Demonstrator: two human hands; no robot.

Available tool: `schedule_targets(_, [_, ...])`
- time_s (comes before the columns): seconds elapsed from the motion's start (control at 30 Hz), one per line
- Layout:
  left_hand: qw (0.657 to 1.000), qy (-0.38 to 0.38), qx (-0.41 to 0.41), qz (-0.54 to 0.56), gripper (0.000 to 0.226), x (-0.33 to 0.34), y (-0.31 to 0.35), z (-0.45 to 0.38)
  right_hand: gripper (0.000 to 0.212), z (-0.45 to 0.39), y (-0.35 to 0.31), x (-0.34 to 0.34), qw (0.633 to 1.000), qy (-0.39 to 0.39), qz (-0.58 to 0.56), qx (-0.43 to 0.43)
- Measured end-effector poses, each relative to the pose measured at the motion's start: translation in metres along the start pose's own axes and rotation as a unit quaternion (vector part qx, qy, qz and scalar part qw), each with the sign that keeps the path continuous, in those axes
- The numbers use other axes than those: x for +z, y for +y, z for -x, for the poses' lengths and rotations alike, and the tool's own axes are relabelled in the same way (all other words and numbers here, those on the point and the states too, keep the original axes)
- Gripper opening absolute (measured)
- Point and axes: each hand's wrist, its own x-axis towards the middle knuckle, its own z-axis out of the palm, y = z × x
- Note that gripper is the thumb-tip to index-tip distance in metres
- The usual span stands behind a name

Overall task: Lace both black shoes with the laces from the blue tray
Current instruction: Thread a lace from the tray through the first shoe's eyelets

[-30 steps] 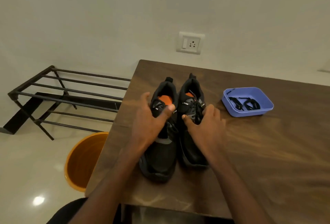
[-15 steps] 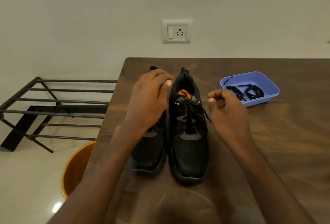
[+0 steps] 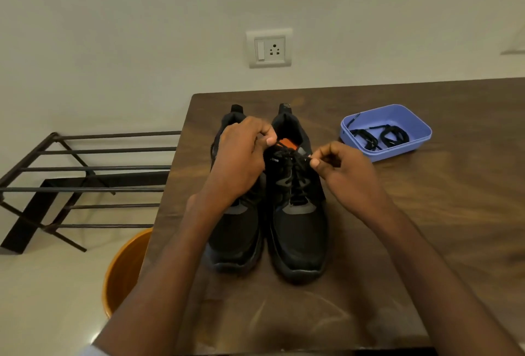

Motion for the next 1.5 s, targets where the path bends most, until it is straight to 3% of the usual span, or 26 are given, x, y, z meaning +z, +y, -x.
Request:
schedule_targets(0.07, [0.997, 0.046, -0.039, 0.054, 0.018, -0.004, 0.005, 0.007, 0.012, 0.0, 0.001, -0.005, 0.999, 0.004, -0.032, 0.006])
schedule_targets(0.13, [0.97, 0.117, -0.107, 0.184, 0.026, -0.015, 0.016, 0.011, 0.014, 0.0, 0.003, -0.009, 0.999, 0.018, -0.026, 0.009])
schedule_targets(0.23, [0.854, 0.186, -0.171, 0.455, 0.036, -0.035, 0.03, 0.019, 0.015, -0.003, 0.006, -0.014, 0.996, 0.058, -0.05, 0.04])
schedule_targets(0.3, [0.803, 0.211, -0.187, 0.526, 0.031, -0.043, 0.031, 0.033, 0.011, -0.005, 0.005, -0.021, 0.984, 0.098, -0.124, 0.084])
schedule_targets(0.33, [0.813, 0.22, -0.195, 0.503, 0.026, -0.042, 0.026, 0.04, 0.01, -0.005, 0.005, -0.025, 0.975, 0.126, -0.149, 0.107])
schedule_targets(0.37, [0.844, 0.223, -0.2, 0.445, 0.02, -0.039, 0.021, 0.044, 0.01, -0.005, 0.007, -0.027, 0.969, 0.157, -0.146, 0.125])
schedule_targets(0.47, [0.966, 0.184, -0.137, 0.122, 0.008, -0.024, 0.008, 0.043, 0.009, -0.004, 0.01, -0.03, 0.977, 0.185, 0.024, 0.107])
schedule_targets(0.5, [0.983, 0.161, -0.087, -0.006, 0.009, -0.02, 0.008, 0.042, 0.006, -0.002, 0.009, -0.028, 0.978, 0.168, 0.086, 0.086])
schedule_targets(0.53, [0.982, 0.144, -0.034, -0.114, 0.01, -0.016, 0.011, 0.041, 0.019, -0.001, 0.008, -0.024, 0.978, 0.155, 0.129, 0.054])
schedule_targets(0.6, [0.973, 0.108, 0.026, -0.202, 0.014, -0.006, 0.018, 0.039, 0.041, 0.0, 0.004, -0.014, 0.982, 0.134, 0.133, -0.028])
schedule_targets(0.7, [0.976, 0.07, 0.018, -0.204, 0.02, 0.015, 0.025, 0.041, 0.036, -0.002, -0.004, 0.003, 0.987, 0.063, 0.068, -0.132])
schedule_targets(0.83, [0.982, 0.086, 0.013, -0.166, 0.026, 0.029, 0.026, 0.042, 0.03, -0.004, -0.003, 0.019, 0.982, 0.018, 0.057, -0.177])
schedule_targets(0.97, [0.988, 0.084, 0.018, -0.131, 0.034, 0.032, 0.025, 0.042, 0.028, -0.002, -0.008, 0.021, 0.991, 0.076, -0.053, -0.095])
schedule_targets(1.07, [0.987, 0.081, 0.029, -0.133, 0.033, 0.033, 0.026, 0.042, 0.018, 0.001, -0.011, 0.022, 0.977, 0.062, -0.203, -0.001])
schedule_targets(1.13, [0.988, 0.089, 0.031, -0.126, 0.031, 0.033, 0.026, 0.041, 0.009, 0.005, -0.016, 0.016, 0.954, 0.052, -0.29, 0.059])
schedule_targets(1.23, [0.988, 0.092, 0.021, -0.12, 0.023, 0.032, 0.023, 0.037, 0.017, 0.011, -0.015, -0.001, 0.895, 0.016, -0.424, 0.139])
schedule_targets(1.3, [0.986, 0.099, 0.036, -0.128, 0.016, 0.029, 0.021, 0.033, 0.025, 0.013, -0.014, -0.012, 0.862, 0.033, -0.47, 0.188])
schedule_targets(1.4, [0.985, 0.09, 0.07, -0.128, 0.008, 0.027, 0.02, 0.03, 0.028, 0.015, -0.011, -0.021, 0.895, 0.099, -0.352, 0.256])
schedule_targets(1.5, [0.989, 0.063, 0.057, -0.118, 0.005, 0.027, 0.018, 0.029, 0.025, 0.015, -0.002, -0.02, 0.955, 0.064, -0.118, 0.265])
